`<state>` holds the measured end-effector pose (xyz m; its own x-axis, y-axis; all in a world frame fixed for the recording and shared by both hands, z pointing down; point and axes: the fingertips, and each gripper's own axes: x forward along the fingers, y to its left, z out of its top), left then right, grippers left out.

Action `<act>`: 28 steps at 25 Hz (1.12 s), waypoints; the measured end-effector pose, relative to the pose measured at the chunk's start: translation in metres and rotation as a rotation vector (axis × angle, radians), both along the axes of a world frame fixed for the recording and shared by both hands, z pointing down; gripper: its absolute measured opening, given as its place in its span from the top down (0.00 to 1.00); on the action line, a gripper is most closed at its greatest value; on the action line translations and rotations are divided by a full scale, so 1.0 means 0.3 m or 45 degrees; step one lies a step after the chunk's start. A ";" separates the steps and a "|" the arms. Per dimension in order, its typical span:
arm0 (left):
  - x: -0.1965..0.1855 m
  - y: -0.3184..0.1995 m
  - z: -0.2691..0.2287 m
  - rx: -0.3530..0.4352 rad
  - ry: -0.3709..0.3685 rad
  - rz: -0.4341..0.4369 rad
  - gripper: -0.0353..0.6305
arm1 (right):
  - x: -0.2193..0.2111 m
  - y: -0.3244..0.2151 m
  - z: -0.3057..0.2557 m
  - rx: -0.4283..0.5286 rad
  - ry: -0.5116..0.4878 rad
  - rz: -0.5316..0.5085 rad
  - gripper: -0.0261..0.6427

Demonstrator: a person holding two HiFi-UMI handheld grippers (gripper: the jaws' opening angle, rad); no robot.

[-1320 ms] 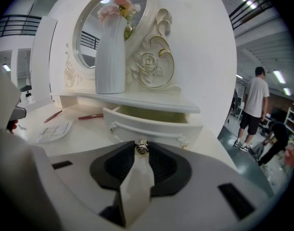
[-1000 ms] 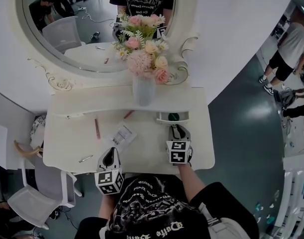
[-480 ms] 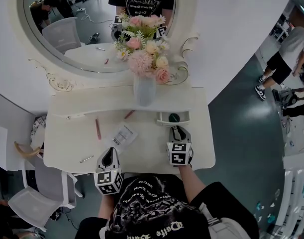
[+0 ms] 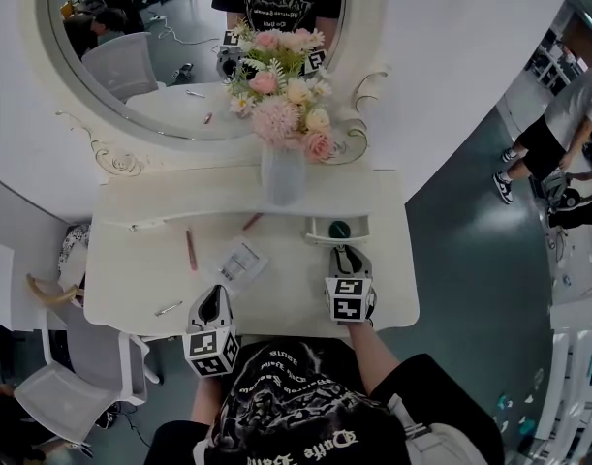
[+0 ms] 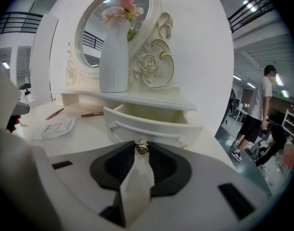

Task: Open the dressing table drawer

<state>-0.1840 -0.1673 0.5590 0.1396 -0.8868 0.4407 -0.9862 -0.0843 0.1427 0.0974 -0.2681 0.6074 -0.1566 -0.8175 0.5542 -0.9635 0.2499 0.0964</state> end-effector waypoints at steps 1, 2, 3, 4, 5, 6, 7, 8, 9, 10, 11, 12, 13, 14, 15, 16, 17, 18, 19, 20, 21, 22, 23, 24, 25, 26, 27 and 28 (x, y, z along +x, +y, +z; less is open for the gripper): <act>0.000 -0.001 0.001 -0.003 -0.003 0.001 0.91 | 0.001 0.001 0.002 -0.001 0.001 0.002 0.81; -0.001 -0.003 0.003 -0.008 -0.008 0.001 0.91 | 0.002 0.001 0.002 -0.001 0.000 0.004 0.81; -0.001 -0.003 0.005 -0.012 -0.012 0.002 0.91 | 0.000 0.003 -0.001 -0.001 -0.002 0.005 0.81; -0.002 -0.003 0.006 -0.014 -0.014 0.003 0.91 | -0.001 0.004 -0.005 -0.003 -0.003 0.006 0.81; -0.004 -0.003 0.006 -0.013 -0.015 0.002 0.91 | -0.002 0.006 -0.005 -0.005 -0.002 0.007 0.81; -0.006 -0.002 0.006 -0.011 -0.014 0.000 0.91 | -0.002 0.008 -0.002 -0.005 0.000 0.007 0.81; -0.008 -0.001 0.007 -0.011 -0.012 -0.004 0.91 | -0.001 0.010 0.002 -0.005 0.003 0.007 0.81; -0.011 -0.001 0.008 -0.012 -0.008 -0.007 0.91 | 0.000 0.011 0.005 -0.004 0.004 0.006 0.81; -0.013 0.000 0.009 -0.014 -0.004 -0.009 0.91 | 0.001 0.012 0.008 -0.003 0.005 0.007 0.81; -0.014 0.000 0.010 -0.015 -0.001 -0.009 0.91 | 0.002 0.012 0.009 0.000 0.007 0.007 0.81; -0.015 0.000 0.011 -0.015 0.002 -0.010 0.91 | 0.002 0.011 0.009 0.004 0.009 0.006 0.81; -0.016 0.000 0.011 -0.015 0.003 -0.010 0.91 | 0.000 0.011 0.006 0.007 0.010 0.003 0.81; -0.017 0.001 0.011 -0.015 0.004 -0.011 0.91 | -0.002 0.012 0.001 0.008 0.011 0.000 0.81; -0.017 0.002 0.011 -0.015 0.004 -0.011 0.91 | -0.004 0.015 -0.003 0.006 0.010 -0.002 0.81; -0.018 0.002 0.011 -0.014 0.005 -0.011 0.91 | -0.005 0.017 -0.005 0.005 0.010 -0.003 0.81; -0.019 0.003 0.010 -0.014 0.006 -0.011 0.91 | -0.005 0.020 -0.005 0.005 0.011 -0.005 0.81; -0.019 0.004 0.009 -0.013 0.007 -0.011 0.91 | -0.006 0.023 -0.007 0.002 0.012 -0.006 0.81; -0.020 0.004 0.008 -0.011 0.008 -0.010 0.91 | -0.007 0.027 -0.009 -0.002 0.013 -0.006 0.81; -0.020 0.004 0.008 -0.009 0.008 -0.009 0.91 | -0.007 0.029 -0.010 -0.003 0.015 -0.007 0.81; -0.020 0.004 0.008 -0.007 0.009 -0.009 0.91 | -0.007 0.031 -0.011 -0.003 0.016 -0.008 0.81; -0.020 0.004 0.009 -0.006 0.010 -0.007 0.91 | -0.007 0.032 -0.010 -0.003 0.017 -0.008 0.81; -0.019 0.004 0.009 -0.005 0.011 -0.006 0.91 | -0.007 0.034 -0.009 -0.004 0.017 -0.008 0.81; -0.019 0.004 0.009 -0.004 0.012 -0.004 0.91 | -0.007 0.037 -0.008 -0.004 0.018 -0.009 0.81; -0.018 0.004 0.009 -0.002 0.012 -0.003 0.91 | -0.007 0.039 -0.008 -0.005 0.020 -0.010 0.81; -0.018 0.003 0.008 0.000 0.012 -0.002 0.91 | -0.007 0.040 -0.007 -0.006 0.021 -0.011 0.81; -0.018 0.003 0.007 0.002 0.012 -0.001 0.91 | -0.006 0.041 -0.006 -0.007 0.021 -0.011 0.81; -0.018 0.003 0.006 0.003 0.011 -0.001 0.91 | -0.006 0.042 -0.006 -0.007 0.022 -0.011 0.81; -0.018 0.003 0.005 0.003 0.011 -0.001 0.91 | -0.005 0.043 -0.006 -0.007 0.022 -0.010 0.81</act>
